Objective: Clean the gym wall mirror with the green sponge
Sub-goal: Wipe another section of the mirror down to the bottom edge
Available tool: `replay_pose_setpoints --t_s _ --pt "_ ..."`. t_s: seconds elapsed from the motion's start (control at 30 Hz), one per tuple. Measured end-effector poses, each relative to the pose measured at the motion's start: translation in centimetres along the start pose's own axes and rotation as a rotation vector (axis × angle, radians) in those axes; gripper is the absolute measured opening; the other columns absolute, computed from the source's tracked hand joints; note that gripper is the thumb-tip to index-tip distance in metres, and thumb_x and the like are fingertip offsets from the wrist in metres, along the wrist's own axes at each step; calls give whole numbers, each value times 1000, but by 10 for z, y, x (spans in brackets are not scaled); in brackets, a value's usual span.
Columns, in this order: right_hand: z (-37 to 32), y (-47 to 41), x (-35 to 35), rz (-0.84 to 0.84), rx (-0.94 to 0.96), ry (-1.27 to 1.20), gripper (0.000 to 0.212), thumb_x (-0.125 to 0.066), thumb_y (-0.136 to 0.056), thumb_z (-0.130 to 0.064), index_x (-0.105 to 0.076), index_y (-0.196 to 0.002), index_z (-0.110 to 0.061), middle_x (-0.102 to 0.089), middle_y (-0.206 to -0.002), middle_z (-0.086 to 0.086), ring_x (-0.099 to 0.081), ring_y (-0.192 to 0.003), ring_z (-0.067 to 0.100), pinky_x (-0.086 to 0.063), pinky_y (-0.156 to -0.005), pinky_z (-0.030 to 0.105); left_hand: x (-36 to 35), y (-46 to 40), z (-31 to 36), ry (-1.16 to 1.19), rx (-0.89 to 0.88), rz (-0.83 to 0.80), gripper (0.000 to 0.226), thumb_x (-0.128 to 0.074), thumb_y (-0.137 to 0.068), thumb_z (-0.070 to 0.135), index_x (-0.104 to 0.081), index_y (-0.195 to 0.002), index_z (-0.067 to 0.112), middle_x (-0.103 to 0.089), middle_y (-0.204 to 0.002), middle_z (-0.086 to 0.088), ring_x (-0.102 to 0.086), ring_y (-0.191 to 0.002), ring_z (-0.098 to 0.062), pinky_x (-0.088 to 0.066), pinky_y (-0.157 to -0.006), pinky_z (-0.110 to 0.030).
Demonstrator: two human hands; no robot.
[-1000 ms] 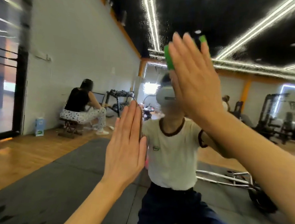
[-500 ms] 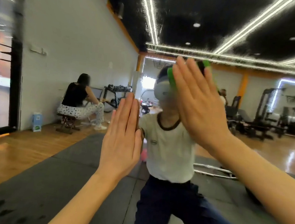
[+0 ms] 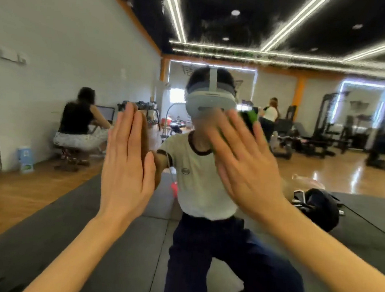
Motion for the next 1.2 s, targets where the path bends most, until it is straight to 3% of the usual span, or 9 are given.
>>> replay_pose_setpoints --t_s 0.13,0.27,0.37,0.47,0.63,0.83,0.9,1.1,1.2 --pt "67 -72 20 220 -328 13 50 -40 -107 -17 -34 -154 -1 -31 -161 19 -25 -150 37 -11 -124 52 -8 -2 32 44 -30 2 66 -44 -101 9 -14 -159 0 -5 -168 -12 2 -157 -23 4 -127 -35" --pt "6 47 -2 43 -218 -3 62 -46 -103 -16 -21 -158 -7 -15 -167 11 -11 -155 26 -2 -126 45 -34 2 90 184 -178 -60 67 -42 -97 -2 -15 -158 0 -12 -168 -12 -4 -157 -23 0 -127 -35" --pt "-16 122 -2 -95 -67 17 63 -40 -103 -22 -15 -161 -12 -4 -170 2 -9 -156 20 -2 -126 39 -53 7 112 261 -195 -85 62 -33 -101 7 -11 -159 4 -9 -169 -6 -4 -157 -21 -3 -128 -37" --pt "32 62 11 -28 -80 12 56 -37 -106 -22 -21 -157 -9 -17 -166 7 -13 -154 23 -3 -126 42 -65 8 115 180 -195 -73 60 -34 -103 8 -13 -159 1 -6 -169 -6 -5 -157 -22 0 -127 -36" --pt "117 -42 35 247 -412 30 50 -37 -106 -15 -32 -153 3 -31 -160 22 -25 -150 38 -12 -125 53 -71 7 118 11 -228 -68 59 -29 -104 20 -14 -158 0 -6 -168 -6 -2 -157 -22 -1 -128 -37" --pt "10 144 8 -64 -263 35 73 -47 -99 -22 -10 -161 -12 -5 -170 4 -8 -156 23 -2 -126 43 -73 7 118 -41 -240 -76 64 -37 -102 16 -11 -159 1 -7 -168 -12 -2 -157 -23 0 -128 -36" --pt "15 145 7 -122 -163 55 73 -48 -99 -23 -10 -161 -16 -5 -170 1 -8 -156 20 -2 -126 42 -72 7 117 -34 -237 -87 67 -40 -101 13 -11 -159 1 -7 -168 -13 -1 -157 -23 1 -128 -36" --pt "123 -8 37 206 -422 -7 50 -35 -107 -20 -35 -152 2 -34 -159 23 -26 -149 37 -10 -125 50 -69 5 117 9 -200 -99 68 -43 -100 12 -12 -159 2 -7 -169 -12 2 -157 -19 2 -127 -34" --pt "101 35 28 195 -434 12 52 -31 -108 -22 -28 -155 0 -26 -162 20 -21 -152 36 -8 -126 51 -67 5 118 36 -191 -92 65 -41 -101 12 -16 -160 1 -8 -168 -11 2 -157 -17 2 -127 -33"
Point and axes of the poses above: each hand's wrist, its own y-axis away from the middle knuckle, its own x-axis out of the back of the hand, z = x × y, the point moved 7 cm from there along -y, towards the middle knuckle
